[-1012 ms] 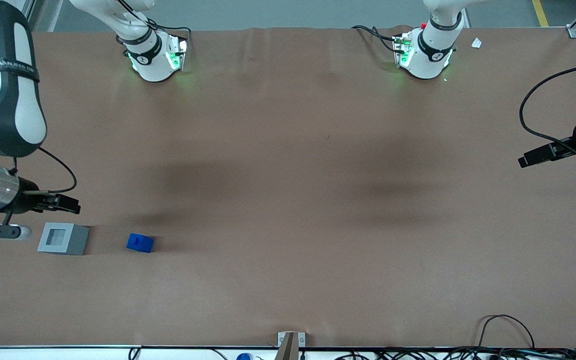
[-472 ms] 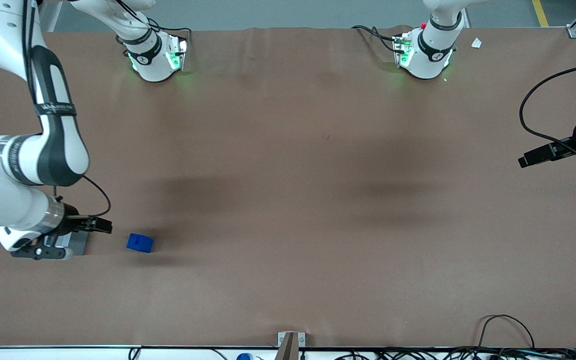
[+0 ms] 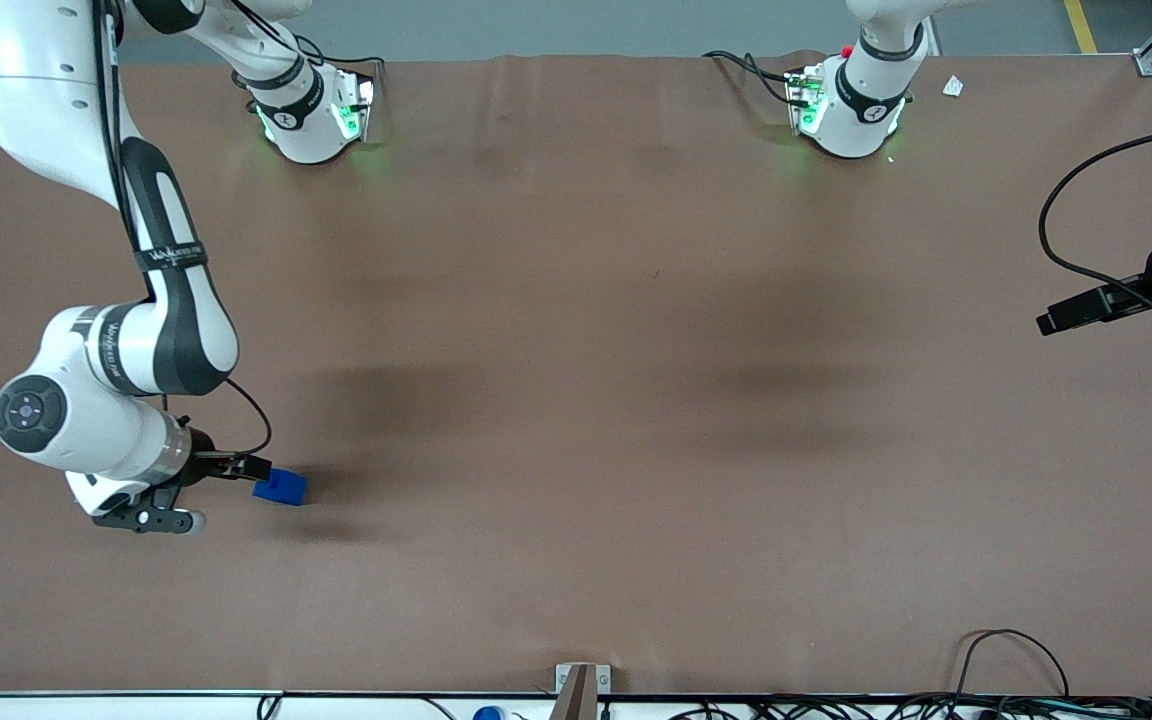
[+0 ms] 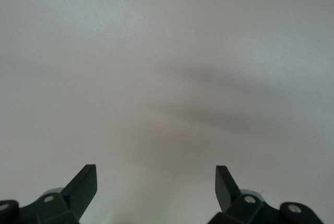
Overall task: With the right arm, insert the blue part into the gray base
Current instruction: 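Lower the open right gripper over the blue part, then close the right gripper on the blue part and lift it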
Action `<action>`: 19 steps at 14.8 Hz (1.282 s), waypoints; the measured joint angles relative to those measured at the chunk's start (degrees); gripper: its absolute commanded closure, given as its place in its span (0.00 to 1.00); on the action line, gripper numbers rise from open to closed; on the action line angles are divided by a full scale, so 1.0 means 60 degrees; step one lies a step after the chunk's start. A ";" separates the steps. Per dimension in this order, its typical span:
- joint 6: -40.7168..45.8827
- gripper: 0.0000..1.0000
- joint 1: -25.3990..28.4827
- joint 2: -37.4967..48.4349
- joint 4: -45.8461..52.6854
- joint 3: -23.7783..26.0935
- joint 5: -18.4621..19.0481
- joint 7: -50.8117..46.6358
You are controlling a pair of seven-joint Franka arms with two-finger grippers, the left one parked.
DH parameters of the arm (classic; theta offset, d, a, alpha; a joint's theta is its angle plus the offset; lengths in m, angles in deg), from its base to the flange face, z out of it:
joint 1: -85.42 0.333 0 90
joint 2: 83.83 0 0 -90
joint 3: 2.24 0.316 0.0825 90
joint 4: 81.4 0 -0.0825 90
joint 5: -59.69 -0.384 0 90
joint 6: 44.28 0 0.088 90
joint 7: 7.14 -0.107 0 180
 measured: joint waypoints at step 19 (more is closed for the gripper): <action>-0.1034 0.02 0.0181 -0.0948 0.0005 -0.0001 0.0004 -0.1098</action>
